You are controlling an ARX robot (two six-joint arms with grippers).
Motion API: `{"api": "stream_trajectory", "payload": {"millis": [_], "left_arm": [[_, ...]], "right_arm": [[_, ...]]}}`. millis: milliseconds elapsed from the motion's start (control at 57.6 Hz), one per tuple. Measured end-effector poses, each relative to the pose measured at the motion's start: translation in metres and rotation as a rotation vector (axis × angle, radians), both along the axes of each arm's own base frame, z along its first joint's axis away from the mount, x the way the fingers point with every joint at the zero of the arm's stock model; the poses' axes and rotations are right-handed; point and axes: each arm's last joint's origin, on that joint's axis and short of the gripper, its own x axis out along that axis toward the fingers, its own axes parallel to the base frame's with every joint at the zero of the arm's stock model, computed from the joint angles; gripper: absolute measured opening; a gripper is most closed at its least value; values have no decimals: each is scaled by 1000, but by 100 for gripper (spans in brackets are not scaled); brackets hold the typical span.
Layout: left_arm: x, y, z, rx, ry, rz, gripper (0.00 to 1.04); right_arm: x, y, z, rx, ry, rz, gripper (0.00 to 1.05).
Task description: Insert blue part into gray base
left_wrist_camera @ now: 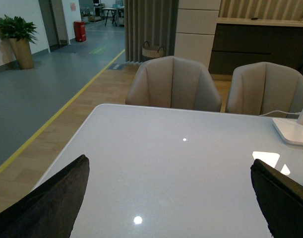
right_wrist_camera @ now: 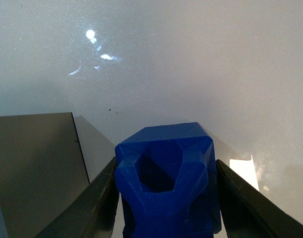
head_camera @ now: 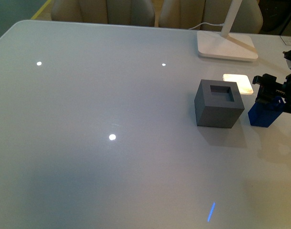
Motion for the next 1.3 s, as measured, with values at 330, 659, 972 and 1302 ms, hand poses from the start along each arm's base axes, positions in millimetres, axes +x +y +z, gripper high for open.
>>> {"api": "stream_trajectory", "payload": {"millis": [330, 659, 972, 1302], "left_arm": [[0, 0, 0, 0, 0, 0, 97], [0, 0, 0, 0, 0, 0, 97], [0, 0, 0, 0, 0, 0, 97], [0, 0, 0, 0, 0, 0, 97]], "right_arm": [[-21, 11, 53, 39, -78, 43, 45], [-28, 65, 103, 38, -159, 150, 45], [-18, 102, 94, 51, -145, 179, 45], [-17, 108, 82, 41, -114, 170, 45]]}}
